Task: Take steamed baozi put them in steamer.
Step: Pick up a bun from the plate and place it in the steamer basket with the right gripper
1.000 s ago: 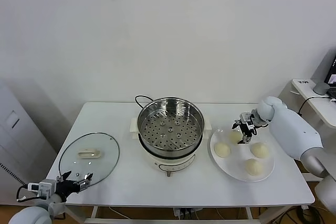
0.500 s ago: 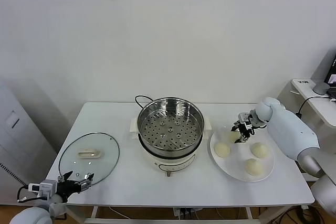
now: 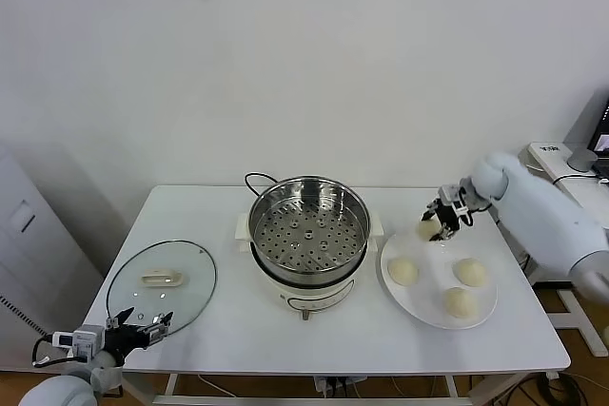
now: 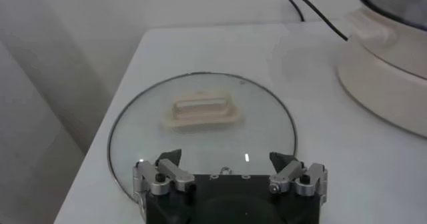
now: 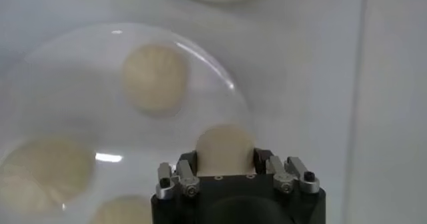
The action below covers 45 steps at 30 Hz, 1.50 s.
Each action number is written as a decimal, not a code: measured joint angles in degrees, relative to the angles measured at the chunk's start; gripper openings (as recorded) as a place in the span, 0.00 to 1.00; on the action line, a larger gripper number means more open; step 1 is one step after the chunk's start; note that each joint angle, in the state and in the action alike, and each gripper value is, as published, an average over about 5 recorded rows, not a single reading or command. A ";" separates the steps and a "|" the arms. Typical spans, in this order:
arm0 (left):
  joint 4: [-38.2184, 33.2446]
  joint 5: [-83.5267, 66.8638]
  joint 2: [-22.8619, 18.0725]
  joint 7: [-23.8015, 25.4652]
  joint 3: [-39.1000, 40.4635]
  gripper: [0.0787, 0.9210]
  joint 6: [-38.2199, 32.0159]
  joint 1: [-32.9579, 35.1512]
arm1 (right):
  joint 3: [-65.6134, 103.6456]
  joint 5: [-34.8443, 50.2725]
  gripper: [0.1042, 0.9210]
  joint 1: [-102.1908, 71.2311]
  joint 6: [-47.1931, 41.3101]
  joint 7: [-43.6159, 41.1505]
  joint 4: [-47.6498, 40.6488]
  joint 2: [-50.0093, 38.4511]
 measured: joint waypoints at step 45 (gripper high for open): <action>-0.05 0.09 1.35 -0.04 0.48 0.88 -0.10 0.33 | -1.86 -27.26 0.53 4.78 35.44 2.87 1.50 26.04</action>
